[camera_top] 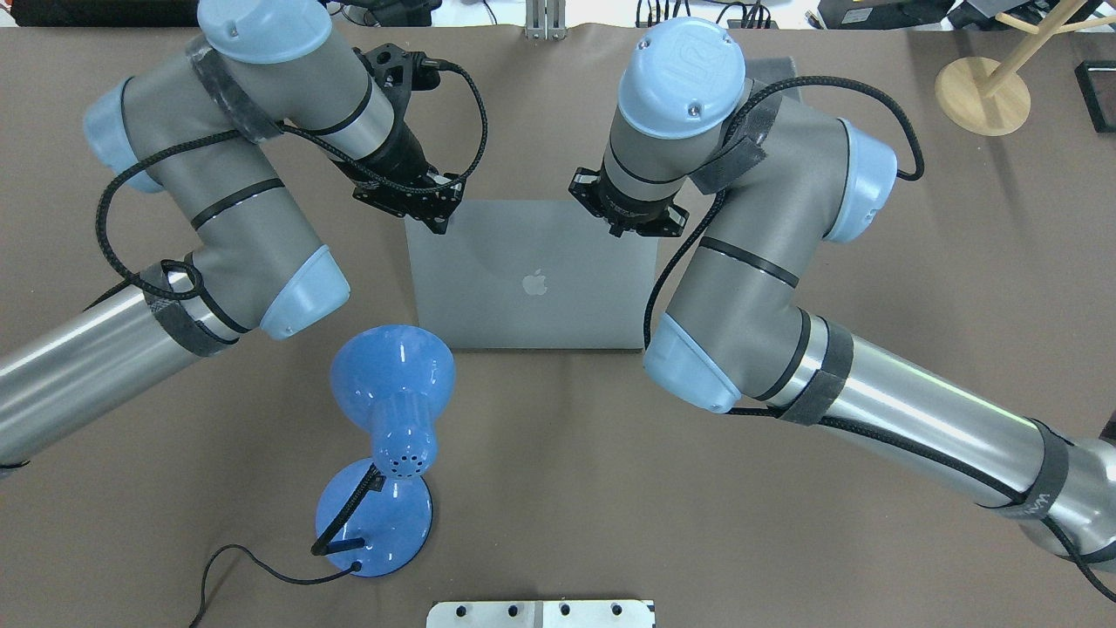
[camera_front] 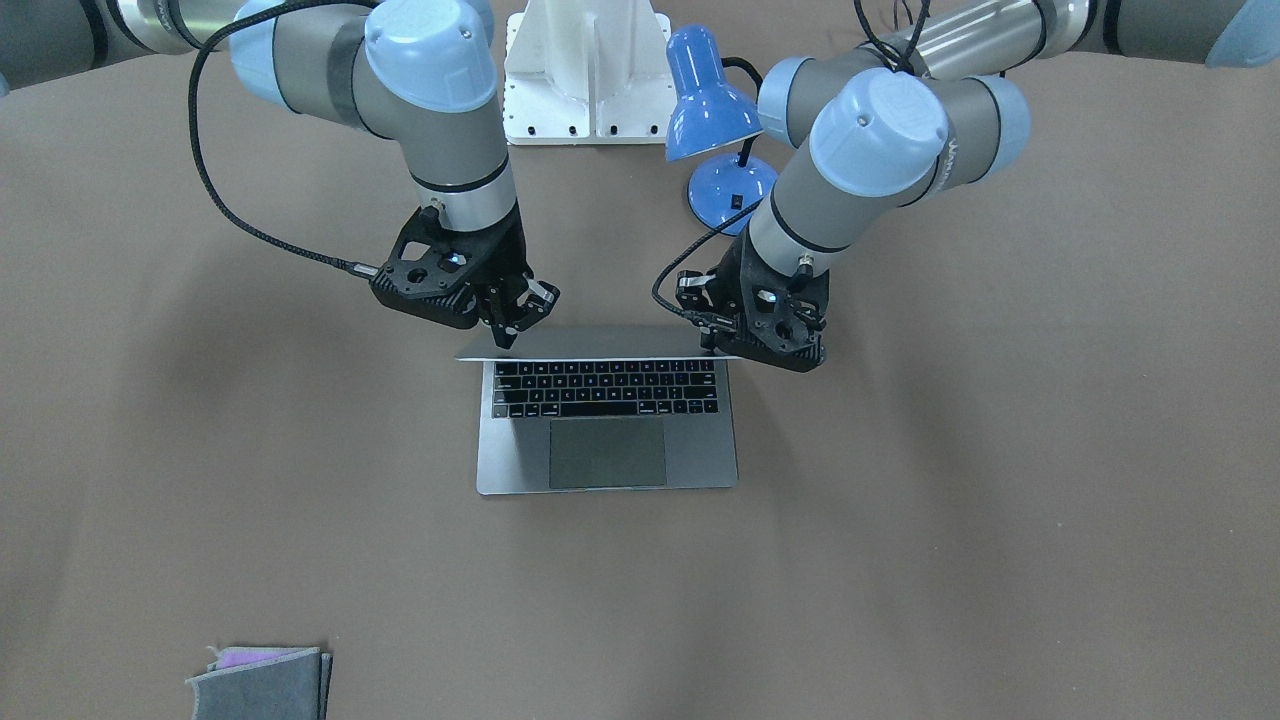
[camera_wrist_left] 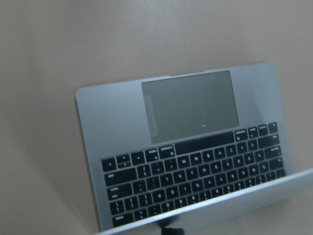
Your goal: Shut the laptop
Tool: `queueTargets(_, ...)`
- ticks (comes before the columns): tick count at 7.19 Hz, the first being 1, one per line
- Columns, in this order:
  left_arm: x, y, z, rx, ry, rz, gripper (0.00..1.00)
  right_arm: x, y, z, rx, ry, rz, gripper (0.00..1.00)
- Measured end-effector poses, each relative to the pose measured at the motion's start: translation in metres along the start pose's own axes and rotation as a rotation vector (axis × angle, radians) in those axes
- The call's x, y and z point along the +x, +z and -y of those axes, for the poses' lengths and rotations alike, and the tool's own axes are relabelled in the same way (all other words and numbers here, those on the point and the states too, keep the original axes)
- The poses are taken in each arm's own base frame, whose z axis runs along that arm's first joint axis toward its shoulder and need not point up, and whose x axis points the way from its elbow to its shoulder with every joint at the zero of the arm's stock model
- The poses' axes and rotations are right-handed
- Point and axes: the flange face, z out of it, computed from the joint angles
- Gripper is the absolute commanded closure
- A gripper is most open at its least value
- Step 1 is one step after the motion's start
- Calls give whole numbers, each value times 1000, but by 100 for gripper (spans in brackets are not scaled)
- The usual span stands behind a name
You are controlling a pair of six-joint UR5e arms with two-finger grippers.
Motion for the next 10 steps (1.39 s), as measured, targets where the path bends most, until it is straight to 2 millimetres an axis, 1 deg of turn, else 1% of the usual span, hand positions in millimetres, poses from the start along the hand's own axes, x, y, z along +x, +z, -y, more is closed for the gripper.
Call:
queueTargets(2, -5, 9, 24, 16, -2, 21, 100, -6, 13, 16, 10, 2, -5, 100)
queueTargets(4, -9, 25, 45, 39, 3, 48, 100, -17, 25, 30, 18, 0, -20, 100)
queueTargets(5, -11, 31, 51, 44, 1, 61, 100, -27, 36, 37, 21, 2, -19, 100)
queueTargets(7, -20, 46, 63, 64, -3, 87, 100, -39, 67, 51, 24, 4, -21, 100)
queueTargets(10, -30, 65, 72, 83, -4, 113, 100, -40, 97, 63, 26, 1, -18, 100)
